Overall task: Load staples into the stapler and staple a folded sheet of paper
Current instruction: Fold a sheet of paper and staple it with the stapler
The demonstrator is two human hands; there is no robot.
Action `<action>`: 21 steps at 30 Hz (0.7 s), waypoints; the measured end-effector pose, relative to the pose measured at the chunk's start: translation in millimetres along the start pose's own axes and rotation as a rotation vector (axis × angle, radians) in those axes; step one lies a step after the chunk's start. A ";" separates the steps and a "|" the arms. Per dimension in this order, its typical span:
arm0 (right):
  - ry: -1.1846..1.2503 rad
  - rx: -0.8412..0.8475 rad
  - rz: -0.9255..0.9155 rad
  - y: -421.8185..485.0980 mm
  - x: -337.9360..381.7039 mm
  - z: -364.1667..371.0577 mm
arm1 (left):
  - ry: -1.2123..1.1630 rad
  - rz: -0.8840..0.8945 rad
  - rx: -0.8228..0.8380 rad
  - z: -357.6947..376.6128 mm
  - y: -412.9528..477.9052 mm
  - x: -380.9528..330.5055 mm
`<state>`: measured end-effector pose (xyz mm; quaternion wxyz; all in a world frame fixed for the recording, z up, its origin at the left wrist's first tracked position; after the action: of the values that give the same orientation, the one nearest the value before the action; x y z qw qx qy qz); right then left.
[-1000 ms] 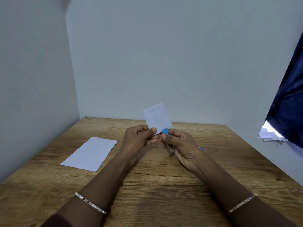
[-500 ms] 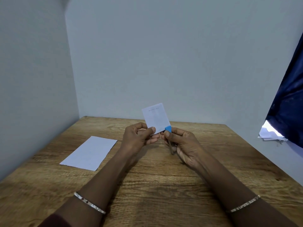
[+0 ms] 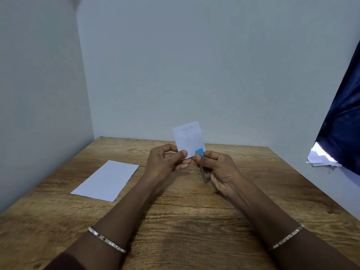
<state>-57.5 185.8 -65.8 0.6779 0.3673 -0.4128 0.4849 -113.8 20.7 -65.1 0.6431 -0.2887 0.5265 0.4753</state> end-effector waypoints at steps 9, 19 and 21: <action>-0.024 -0.006 -0.010 -5.2 1.0 5.1 | 0.004 -0.016 -0.009 0.6 -0.6 0.5; -1.045 -0.269 -0.354 -8.3 10.4 1.4 | -0.067 0.005 -0.049 -5.8 6.0 2.9; -1.205 -0.239 -0.385 -8.4 9.5 4.1 | -0.084 0.001 -0.045 -6.9 6.0 3.5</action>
<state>-48.4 183.3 -56.4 0.4381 0.5648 -0.6992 0.0138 -122.1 18.0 -69.5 0.6576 -0.2827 0.4885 0.4990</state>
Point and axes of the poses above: each hand's wrist, its own y-axis towards the middle knuckle, its own z-axis out of the palm, x = y × z, the point moved 2 cm from there along y, towards the middle knuckle, and after that the axes turned 6 degrees about -z, right-handed, at the moved point
